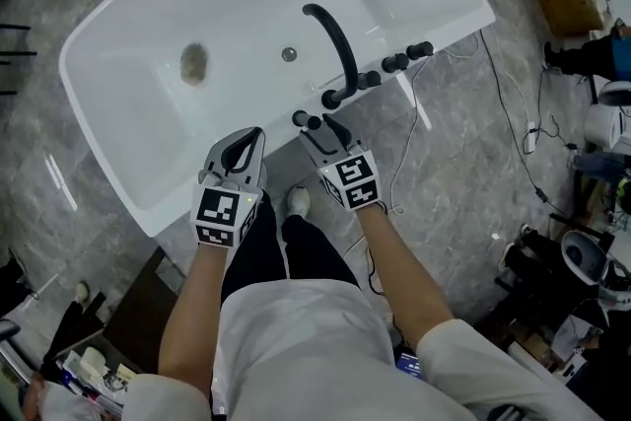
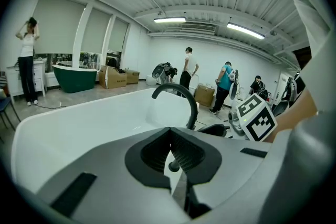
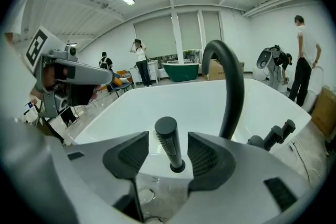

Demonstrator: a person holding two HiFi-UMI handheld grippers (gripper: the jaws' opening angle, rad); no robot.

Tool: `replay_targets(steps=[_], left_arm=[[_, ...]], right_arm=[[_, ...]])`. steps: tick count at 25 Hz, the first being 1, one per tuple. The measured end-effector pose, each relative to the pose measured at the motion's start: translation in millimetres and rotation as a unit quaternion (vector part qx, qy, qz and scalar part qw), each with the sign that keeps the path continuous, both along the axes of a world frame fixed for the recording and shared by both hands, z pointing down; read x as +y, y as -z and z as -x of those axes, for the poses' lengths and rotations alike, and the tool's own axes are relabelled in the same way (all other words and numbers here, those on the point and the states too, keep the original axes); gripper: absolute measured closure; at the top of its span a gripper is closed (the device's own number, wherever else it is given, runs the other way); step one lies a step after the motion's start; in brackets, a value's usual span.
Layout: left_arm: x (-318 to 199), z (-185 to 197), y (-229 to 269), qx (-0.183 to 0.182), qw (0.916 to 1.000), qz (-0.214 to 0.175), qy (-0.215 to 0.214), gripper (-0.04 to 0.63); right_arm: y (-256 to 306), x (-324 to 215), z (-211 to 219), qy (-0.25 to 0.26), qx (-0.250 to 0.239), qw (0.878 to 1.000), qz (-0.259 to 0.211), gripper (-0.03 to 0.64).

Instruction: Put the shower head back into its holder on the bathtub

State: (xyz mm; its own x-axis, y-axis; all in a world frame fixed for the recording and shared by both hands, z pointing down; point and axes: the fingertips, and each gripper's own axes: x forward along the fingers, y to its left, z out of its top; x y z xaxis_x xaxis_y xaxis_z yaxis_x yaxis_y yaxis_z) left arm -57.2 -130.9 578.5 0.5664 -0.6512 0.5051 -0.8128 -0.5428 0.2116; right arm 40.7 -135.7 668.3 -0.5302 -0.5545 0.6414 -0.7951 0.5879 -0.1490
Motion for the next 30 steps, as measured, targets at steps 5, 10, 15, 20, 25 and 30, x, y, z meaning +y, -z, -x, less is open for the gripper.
replay_targets(steps=[5,10,15,20,25,30], left_arm=[[11.2,0.1,18.6,0.001,1.0,-0.007,0.002,0.586],[16.4,-4.6,41.5,0.002,0.9999,-0.016,0.001,0.586],[16.3,-10.0,70.7,0.016,0.9994,-0.031,0.0,0.586],[12.0,-13.7,104.0,0.015,0.9981,-0.06,-0.007,0.586],[14.3,-15.1,133.5,0.022,0.9966,-0.079,-0.012,0.586],[21.6,-22.3,155.0,0.023,0.9945,-0.098,-0.029,0.586]], right_arm=[[25.8,11.7,-3.0,-0.008,-0.004,1.0,-0.011,0.394],[59.6,16.5,-10.2,-0.019,-0.019,0.999,-0.025,0.426],[105.1,19.7,-14.6,-0.027,-0.038,0.997,-0.059,0.538],[152.5,25.0,-19.0,-0.036,-0.057,0.993,-0.092,0.589],[190.5,33.7,-17.6,-0.037,-0.075,0.99,-0.115,0.595],[217.8,41.7,-22.5,-0.049,-0.085,0.986,-0.137,0.597]])
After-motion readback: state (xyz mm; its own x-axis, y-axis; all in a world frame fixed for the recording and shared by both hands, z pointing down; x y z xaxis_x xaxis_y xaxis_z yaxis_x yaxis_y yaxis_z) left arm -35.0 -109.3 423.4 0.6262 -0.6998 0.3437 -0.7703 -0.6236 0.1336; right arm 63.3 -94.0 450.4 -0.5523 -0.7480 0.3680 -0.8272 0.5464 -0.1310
